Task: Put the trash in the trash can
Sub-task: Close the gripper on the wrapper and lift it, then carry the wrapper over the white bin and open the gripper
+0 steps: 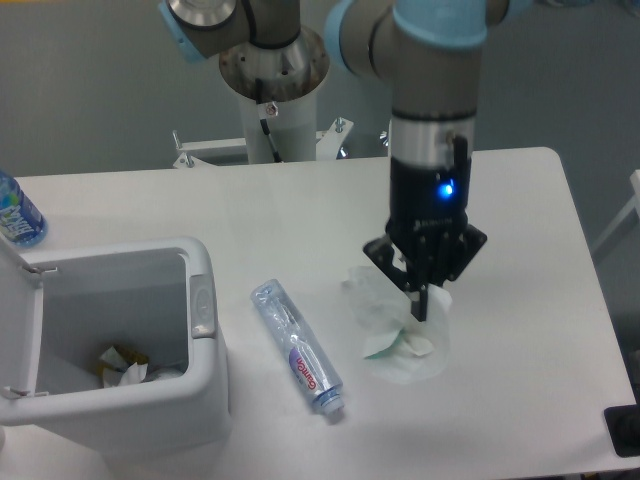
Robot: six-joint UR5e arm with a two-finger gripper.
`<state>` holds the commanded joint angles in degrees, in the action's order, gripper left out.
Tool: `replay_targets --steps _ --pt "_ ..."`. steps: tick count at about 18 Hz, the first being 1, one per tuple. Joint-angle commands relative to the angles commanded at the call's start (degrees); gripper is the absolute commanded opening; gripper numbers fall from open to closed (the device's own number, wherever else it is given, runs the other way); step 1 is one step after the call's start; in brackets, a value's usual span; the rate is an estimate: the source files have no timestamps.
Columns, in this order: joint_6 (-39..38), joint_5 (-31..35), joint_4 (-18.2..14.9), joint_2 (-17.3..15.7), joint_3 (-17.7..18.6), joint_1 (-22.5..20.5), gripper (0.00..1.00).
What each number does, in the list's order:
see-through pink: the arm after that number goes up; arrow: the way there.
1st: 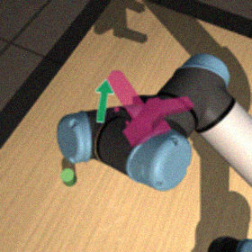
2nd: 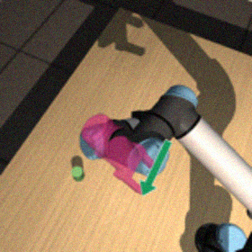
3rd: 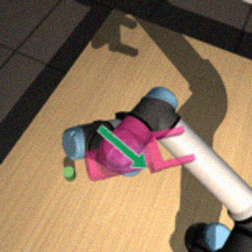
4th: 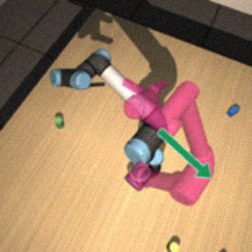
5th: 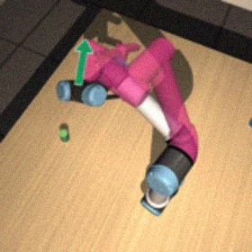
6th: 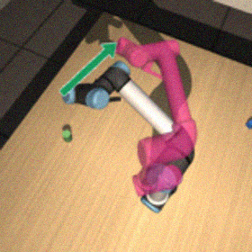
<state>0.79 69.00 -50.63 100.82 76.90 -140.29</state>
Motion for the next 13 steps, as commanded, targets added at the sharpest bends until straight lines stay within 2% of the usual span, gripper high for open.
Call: replay_targets --steps 5,7,10,11,12,13 --pt "-0.17 -1.14 0.0 -1.59 1.14 9.22 0.0" --pt "-0.26 -0.97 -0.09 -1.77 3.15 13.53 0.0" --pt "0.0 -0.88 0.0 -2.38 5.53 16.88 0.02" --pt "0.26 -0.97 0.0 -2.21 6.15 17.06 0.17" --pt "0.26 -1.14 0.0 -2.03 6.5 17.33 0.24" --pt "0.35 -1.06 0.0 -1.86 6.68 17.94 0.37"
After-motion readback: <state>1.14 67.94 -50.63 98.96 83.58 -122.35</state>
